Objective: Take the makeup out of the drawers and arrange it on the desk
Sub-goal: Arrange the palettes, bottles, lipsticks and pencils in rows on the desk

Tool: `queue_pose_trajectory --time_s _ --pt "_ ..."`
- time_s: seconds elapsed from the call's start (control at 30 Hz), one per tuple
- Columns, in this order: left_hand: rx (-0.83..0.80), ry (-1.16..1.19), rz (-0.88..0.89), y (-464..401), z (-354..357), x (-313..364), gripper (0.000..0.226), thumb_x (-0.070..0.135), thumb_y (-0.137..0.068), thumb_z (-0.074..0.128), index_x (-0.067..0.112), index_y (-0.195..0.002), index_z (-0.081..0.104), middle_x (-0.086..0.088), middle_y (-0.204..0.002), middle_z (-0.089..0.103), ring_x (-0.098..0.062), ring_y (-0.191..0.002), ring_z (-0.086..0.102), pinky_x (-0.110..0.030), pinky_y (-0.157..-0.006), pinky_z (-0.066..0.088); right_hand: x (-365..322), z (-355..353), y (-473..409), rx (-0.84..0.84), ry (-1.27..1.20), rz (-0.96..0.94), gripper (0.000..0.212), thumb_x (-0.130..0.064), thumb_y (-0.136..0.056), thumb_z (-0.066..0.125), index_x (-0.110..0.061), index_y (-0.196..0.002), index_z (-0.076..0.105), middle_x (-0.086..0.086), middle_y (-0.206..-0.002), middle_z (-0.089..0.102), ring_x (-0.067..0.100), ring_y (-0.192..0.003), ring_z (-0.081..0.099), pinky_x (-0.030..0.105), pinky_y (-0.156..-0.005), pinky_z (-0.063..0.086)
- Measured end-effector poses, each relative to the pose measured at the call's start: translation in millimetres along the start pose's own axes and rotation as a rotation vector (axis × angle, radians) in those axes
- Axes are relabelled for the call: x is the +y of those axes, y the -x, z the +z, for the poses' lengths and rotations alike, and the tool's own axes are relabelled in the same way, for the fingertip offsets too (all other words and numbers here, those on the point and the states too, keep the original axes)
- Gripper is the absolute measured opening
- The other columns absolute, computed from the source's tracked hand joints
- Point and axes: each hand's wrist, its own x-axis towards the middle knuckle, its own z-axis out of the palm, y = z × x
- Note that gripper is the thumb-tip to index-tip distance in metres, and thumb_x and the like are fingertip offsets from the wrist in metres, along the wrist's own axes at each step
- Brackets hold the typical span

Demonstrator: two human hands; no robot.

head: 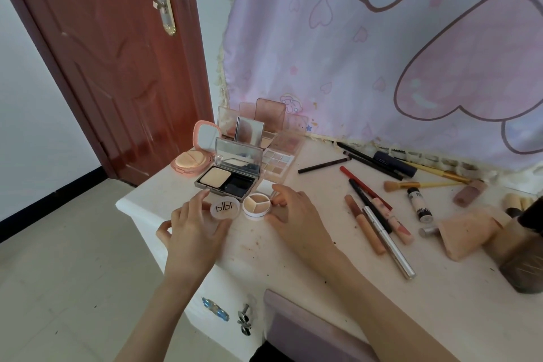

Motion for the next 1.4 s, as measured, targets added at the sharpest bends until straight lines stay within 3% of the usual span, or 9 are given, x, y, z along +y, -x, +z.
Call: queue_pose_trajectory --time_s 0.23,0.37,0.53,0.63,0.73,0.83,1.0,1.2,1.4 --pt "-0.076 0.033 -0.05 -0.5 -2.6 3.2 0.061 0.036 -0.078 0.068 0.024 -0.131 0.039 0.008 -0.12 0.057 -0.019 -0.12 0.04 -0.039 -0.101 0.017 -1.9 -5.7 6.7 -0.002 0.049 0.003 0.035 -0.018 -0.09 0.049 -0.019 -0.125 0.047 -0.003 -0.115 0.057 0.014 -0.105 0.041 0.02 -0.078 0.025" --pt "-0.087 0.018 -0.047 8.2 -7.2 9.8 0.07 0.027 -0.075 0.072 0.02 -0.135 0.037 -0.004 -0.135 0.043 -0.027 -0.125 0.033 -0.046 -0.101 0.022 -6.7 -11.9 17.8 -0.013 0.018 0.023 0.032 -0.018 -0.094 0.045 -0.018 -0.127 0.048 -0.001 -0.125 0.054 0.013 -0.112 0.045 0.016 -0.085 0.028" --pt "0.07 0.104 0.314 29.2 -5.2 37.2 0.045 0.015 -0.078 0.062 0.012 -0.122 0.053 -0.009 -0.122 0.052 -0.023 -0.11 0.038 -0.04 -0.085 0.031 -1.6 -37.8 44.7 0.133 0.109 -0.023 0.032 -0.021 -0.094 0.048 -0.019 -0.126 0.051 -0.005 -0.127 0.051 0.01 -0.116 0.047 0.014 -0.094 0.03" --pt "-0.013 0.162 0.465 39.5 7.9 64.4 0.04 0.017 -0.079 0.057 0.013 -0.119 0.055 -0.006 -0.119 0.054 -0.023 -0.109 0.041 -0.036 -0.089 0.033 14.2 -63.0 57.6 0.259 0.331 0.001 0.037 -0.029 -0.092 0.054 -0.017 -0.127 0.053 -0.001 -0.131 0.05 0.017 -0.126 0.042 0.024 -0.107 0.023" --pt "-0.161 0.135 0.57 48.4 31.1 87.4 0.04 0.017 -0.083 0.062 0.015 -0.122 0.052 -0.007 -0.125 0.051 -0.024 -0.117 0.042 -0.039 -0.094 0.037 33.9 -83.3 68.3 0.159 0.666 0.135 0.059 -0.053 -0.088 0.045 -0.024 -0.139 0.036 0.001 -0.148 0.031 0.021 -0.141 0.017 0.039 -0.115 0.002" --pt "-0.361 -0.024 0.57 47.3 55.7 102.7 0.049 0.036 -0.093 0.044 0.024 -0.139 0.031 -0.004 -0.15 0.023 -0.025 -0.14 0.016 -0.042 -0.111 0.018 48.0 -94.1 73.9 0.105 0.78 0.208 0.067 -0.062 -0.088 0.034 -0.024 -0.143 0.024 0.002 -0.15 0.024 0.023 -0.141 0.011 0.047 -0.114 -0.003" --pt "-0.452 -0.253 0.577 25.4 90.0 118.0 0.055 0.046 -0.095 0.022 0.028 -0.146 0.01 0.001 -0.156 -0.006 -0.02 -0.142 -0.011 -0.046 -0.114 -0.006 60.6 -106.0 75.5 0.107 0.765 0.27 0.054 -0.049 -0.097 0.02 -0.023 -0.143 0.025 0.001 -0.151 0.024 0.021 -0.143 0.009 0.042 -0.115 -0.001" --pt "-0.408 -0.201 0.481 -4.7 119.7 146.5 0.053 0.04 -0.097 0.017 0.024 -0.147 0.009 -0.001 -0.156 -0.001 -0.02 -0.143 -0.01 -0.049 -0.112 -0.009 63.3 -120.3 55.0 0.095 0.757 0.273 0.054 -0.039 -0.099 0.023 -0.016 -0.148 0.014 0.004 -0.157 0.009 0.021 -0.145 0.001 0.041 -0.116 -0.004" --pt "-0.379 -0.132 0.64 -35.7 150.3 176.1 0.05 0.039 -0.096 0.022 0.029 -0.145 0.02 0.006 -0.154 0.018 -0.016 -0.143 0.001 -0.05 -0.112 -0.007 82.0 -126.3 9.2 0.193 0.71 0.435 0.062 -0.043 -0.098 0.022 -0.01 -0.149 0.008 0.007 -0.157 0.007 0.024 -0.145 -0.002 0.044 -0.115 -0.008"
